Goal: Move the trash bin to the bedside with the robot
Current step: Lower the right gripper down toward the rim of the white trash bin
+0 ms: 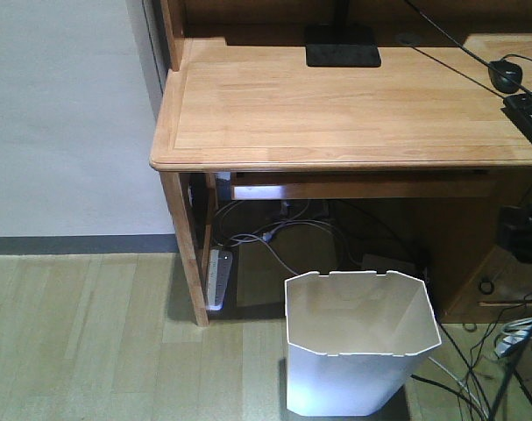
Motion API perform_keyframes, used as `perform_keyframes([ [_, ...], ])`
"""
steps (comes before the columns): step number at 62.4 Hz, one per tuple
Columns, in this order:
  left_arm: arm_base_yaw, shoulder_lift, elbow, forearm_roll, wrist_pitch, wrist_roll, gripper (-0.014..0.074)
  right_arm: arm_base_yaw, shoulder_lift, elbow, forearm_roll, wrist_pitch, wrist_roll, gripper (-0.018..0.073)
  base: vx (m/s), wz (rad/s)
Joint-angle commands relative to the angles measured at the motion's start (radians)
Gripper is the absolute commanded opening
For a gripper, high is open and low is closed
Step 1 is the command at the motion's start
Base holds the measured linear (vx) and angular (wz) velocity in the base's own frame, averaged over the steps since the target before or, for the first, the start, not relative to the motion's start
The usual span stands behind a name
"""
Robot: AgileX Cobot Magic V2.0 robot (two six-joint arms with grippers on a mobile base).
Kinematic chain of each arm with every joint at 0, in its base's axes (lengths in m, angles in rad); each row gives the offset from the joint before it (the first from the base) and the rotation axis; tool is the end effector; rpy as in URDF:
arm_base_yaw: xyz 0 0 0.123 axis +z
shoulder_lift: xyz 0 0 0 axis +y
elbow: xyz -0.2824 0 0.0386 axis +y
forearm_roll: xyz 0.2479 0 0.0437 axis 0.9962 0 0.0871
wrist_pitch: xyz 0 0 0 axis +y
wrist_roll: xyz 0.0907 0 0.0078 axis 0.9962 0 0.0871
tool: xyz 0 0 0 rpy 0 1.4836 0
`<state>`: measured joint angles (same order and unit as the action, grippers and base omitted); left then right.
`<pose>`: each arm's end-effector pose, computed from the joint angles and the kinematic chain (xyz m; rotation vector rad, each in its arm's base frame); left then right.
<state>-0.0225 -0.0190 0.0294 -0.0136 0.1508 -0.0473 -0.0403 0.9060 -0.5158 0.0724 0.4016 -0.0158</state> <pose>0.0560 -0.0014 0.1905 -0.0299 1.6449 -0.0653 0.1713 -0.0043 0.2562 0.0888 2.2727 0.0377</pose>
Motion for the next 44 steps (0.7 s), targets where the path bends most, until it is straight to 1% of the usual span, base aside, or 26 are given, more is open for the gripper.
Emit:
perform_keyframes([
  [1, -0.006, -0.011, 0.028, -0.003, -0.078, -0.009, -0.0006, -0.005, 0.092, -0.067, 0.001, -0.049, -0.014, 0.0517, 0.00, 0.00],
  [16, -0.006, -0.011, 0.028, -0.003, -0.078, -0.009, -0.0006, -0.006, 0.337, -0.121, 0.000, -0.085, -0.085, 0.0517, 0.00, 0.00],
  [26, -0.006, -0.011, 0.028, -0.003, -0.078, -0.009, -0.0006, -0.006, 0.520, -0.157, 0.000, -0.131, -0.093, 0.0517, 0.00, 0.00],
  [39, -0.006, -0.011, 0.028, -0.003, -0.078, -0.009, -0.0006, -0.007, 0.776, -0.243, 0.001, -0.128, -0.146, 0.0517, 0.00, 0.00],
  [44, -0.006, -0.011, 0.028, -0.003, -0.078, -0.009, -0.0006, -0.007, 0.860, -0.281, 0.001, -0.140, -0.149, 0.0517, 0.00, 0.00],
])
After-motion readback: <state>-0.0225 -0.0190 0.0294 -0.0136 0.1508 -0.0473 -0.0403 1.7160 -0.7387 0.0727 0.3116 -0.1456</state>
